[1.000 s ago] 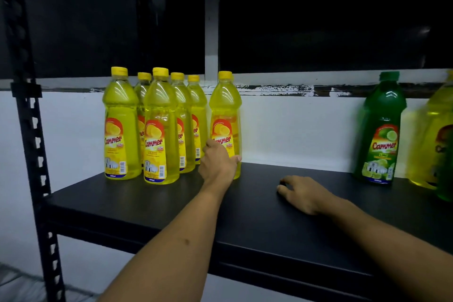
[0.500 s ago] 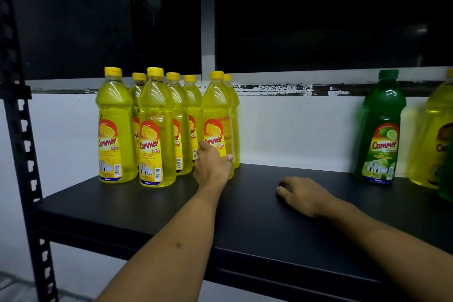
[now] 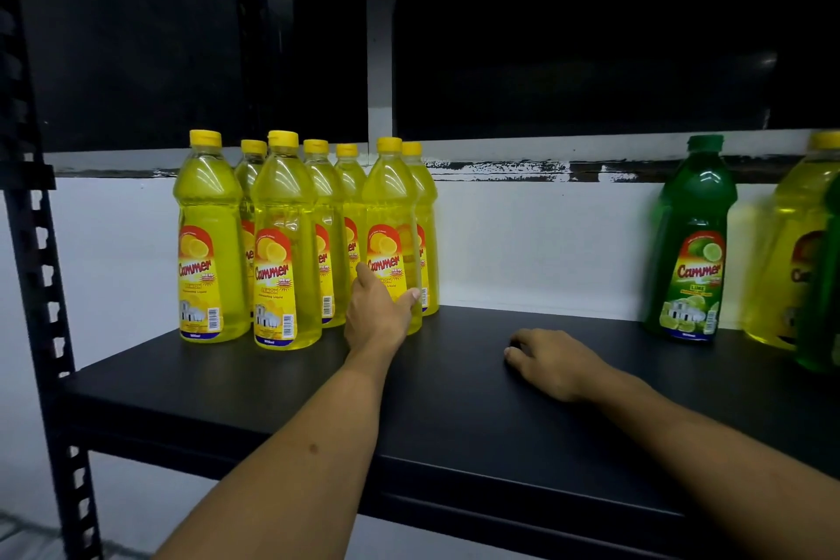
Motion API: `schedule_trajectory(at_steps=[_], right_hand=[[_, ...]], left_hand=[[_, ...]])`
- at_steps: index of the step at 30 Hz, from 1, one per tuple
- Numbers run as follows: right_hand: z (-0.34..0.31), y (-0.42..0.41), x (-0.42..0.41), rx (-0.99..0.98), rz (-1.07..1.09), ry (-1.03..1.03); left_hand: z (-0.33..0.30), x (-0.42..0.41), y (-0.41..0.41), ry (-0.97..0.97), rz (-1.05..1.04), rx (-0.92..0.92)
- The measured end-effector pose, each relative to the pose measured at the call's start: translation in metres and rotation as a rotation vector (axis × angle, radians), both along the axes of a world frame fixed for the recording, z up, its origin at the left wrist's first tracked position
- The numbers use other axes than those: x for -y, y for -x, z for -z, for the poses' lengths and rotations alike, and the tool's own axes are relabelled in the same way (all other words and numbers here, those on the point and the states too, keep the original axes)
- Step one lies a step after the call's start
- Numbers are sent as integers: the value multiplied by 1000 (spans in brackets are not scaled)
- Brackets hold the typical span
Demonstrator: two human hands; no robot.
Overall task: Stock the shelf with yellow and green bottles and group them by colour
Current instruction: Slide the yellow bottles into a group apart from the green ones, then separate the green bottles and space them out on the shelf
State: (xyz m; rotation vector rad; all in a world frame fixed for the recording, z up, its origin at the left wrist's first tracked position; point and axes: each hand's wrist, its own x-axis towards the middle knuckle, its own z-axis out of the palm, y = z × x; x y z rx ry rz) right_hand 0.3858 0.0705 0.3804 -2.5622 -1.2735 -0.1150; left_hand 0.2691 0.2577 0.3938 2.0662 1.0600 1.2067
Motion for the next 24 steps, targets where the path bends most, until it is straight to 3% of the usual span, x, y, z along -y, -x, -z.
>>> schedule_trajectory(at_steps=[6,13,24], right_hand=[[-1,2,4,-29,10,-24],[-2,9,10,-44,48,-77],[-3,41,51,-46,78,-145]], left_hand=[[3,1,2,9,34,9],[10,14,12,50,-56,-291],[13,61,41,-237,107,-652]])
